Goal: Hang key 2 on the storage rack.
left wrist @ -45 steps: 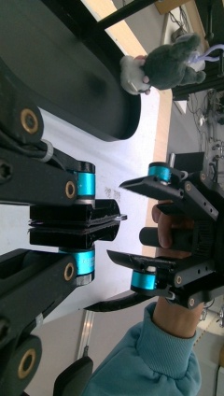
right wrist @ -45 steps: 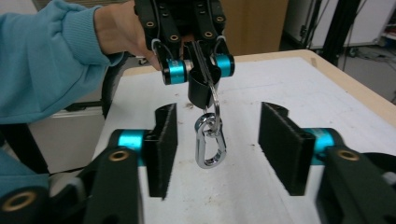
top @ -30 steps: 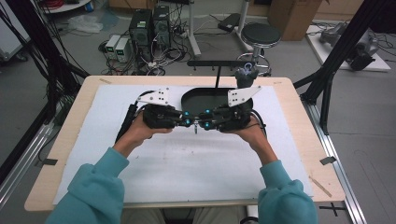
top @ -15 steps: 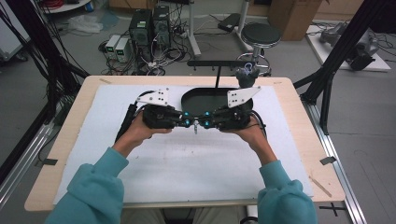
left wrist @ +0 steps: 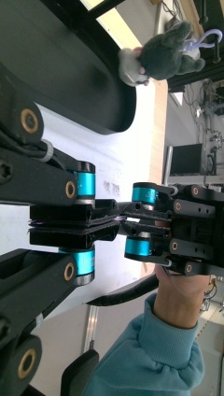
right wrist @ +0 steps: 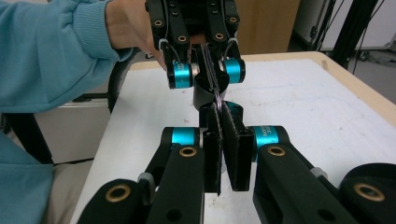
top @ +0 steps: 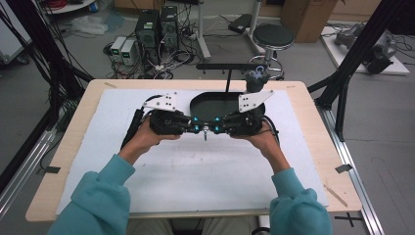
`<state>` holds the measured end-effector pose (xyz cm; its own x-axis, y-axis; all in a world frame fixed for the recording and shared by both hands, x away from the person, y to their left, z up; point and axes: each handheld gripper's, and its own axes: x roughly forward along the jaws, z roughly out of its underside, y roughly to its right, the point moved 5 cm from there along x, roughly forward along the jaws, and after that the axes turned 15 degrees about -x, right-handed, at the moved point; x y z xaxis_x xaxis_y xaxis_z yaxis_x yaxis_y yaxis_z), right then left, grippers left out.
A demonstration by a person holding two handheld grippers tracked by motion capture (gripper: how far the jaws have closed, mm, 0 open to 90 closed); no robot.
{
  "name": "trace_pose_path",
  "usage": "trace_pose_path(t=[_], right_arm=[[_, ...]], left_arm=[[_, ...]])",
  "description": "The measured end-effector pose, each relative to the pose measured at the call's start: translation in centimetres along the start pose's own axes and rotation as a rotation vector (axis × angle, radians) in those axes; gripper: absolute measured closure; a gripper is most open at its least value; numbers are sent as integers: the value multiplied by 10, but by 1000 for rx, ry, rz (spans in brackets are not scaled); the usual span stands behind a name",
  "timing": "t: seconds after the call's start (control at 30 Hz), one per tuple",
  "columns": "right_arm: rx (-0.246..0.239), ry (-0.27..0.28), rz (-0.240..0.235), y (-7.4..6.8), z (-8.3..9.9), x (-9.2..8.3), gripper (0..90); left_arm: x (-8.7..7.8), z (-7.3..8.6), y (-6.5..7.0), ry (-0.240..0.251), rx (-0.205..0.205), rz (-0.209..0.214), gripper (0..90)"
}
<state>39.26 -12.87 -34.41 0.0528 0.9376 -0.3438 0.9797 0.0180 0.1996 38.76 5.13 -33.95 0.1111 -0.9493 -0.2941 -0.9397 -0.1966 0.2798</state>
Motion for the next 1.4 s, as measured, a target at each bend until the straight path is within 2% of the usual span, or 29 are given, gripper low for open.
trace_pose_path(t=[0.03, 0.17, 0.33, 0.43, 0.6, 0.7, 0.83, 0.9, 0.93, 0.97, 1.07, 1.1, 1.13, 1.17, 1.23, 1.3, 1.37, 1.4], right_arm=[[-15, 2, 1, 1, 0, 0, 867], [0, 13, -3, 1, 0, 0, 851], [-16, 4, 9, 2, 0, 1, 868], [7, 5, 5, 1, 0, 1, 871], [18, -1, -7, 1, 0, 0, 886], [3, 7, -1, 2, -1, 0, 889], [6, 7, -9, 2, -2, -1, 892], [24, -1, -11, 1, -2, 0, 892], [12, 8, 0, 3, -2, 0, 892], [10, 10, 2, 3, -2, 0, 892], [18, -3, 8, 2, -2, -1, 892], [4, -2, 22, 4, -2, -2, 892], [8, -1, 20, 4, -2, -3, 892], [18, -3, 26, 4, -2, -4, 892], [11, -3, 46, 6, -2, -6, 892], [17, -4, 49, 6, -2, -8, 891], [15, -4, 61, 8, -1, -11, 891], [15, -7, 72, 9, -1, -12, 891]], left_arm=[[0, 0, 0, 1, -1, 4, 882], [-1, -1, 0, 8, 3, 3, 882], [-1, -1, -1, 5, 8, 2, 882], [-1, -1, 0, 8, 6, 2, 882], [-1, 0, -1, 2, 17, 8, 882], [-1, -1, 0, 17, 17, 13, 881], [-2, -1, -1, 18, 8, 12, 870], [-2, -1, -3, 17, -1, 4, 856], [-2, -1, -3, 21, -7, 4, 850], [-3, -2, -3, 26, -13, -1, 830], [-4, -2, -7, 40, -28, -33, 663], [-3, -2, -8, 43, -38, -51, 579], [-3, -2, -10, 49, -58, -83, 454], [-4, -1, -11, 52, -58, -82, 362], [-6, 0, -13, 84, -22, -106, 181], [-10, 1, -13, 109, -18, -103, 140], [-14, 2, -15, 117, -31, -101, 82], [-16, 3, -17, 114, -53, -110, 54]])
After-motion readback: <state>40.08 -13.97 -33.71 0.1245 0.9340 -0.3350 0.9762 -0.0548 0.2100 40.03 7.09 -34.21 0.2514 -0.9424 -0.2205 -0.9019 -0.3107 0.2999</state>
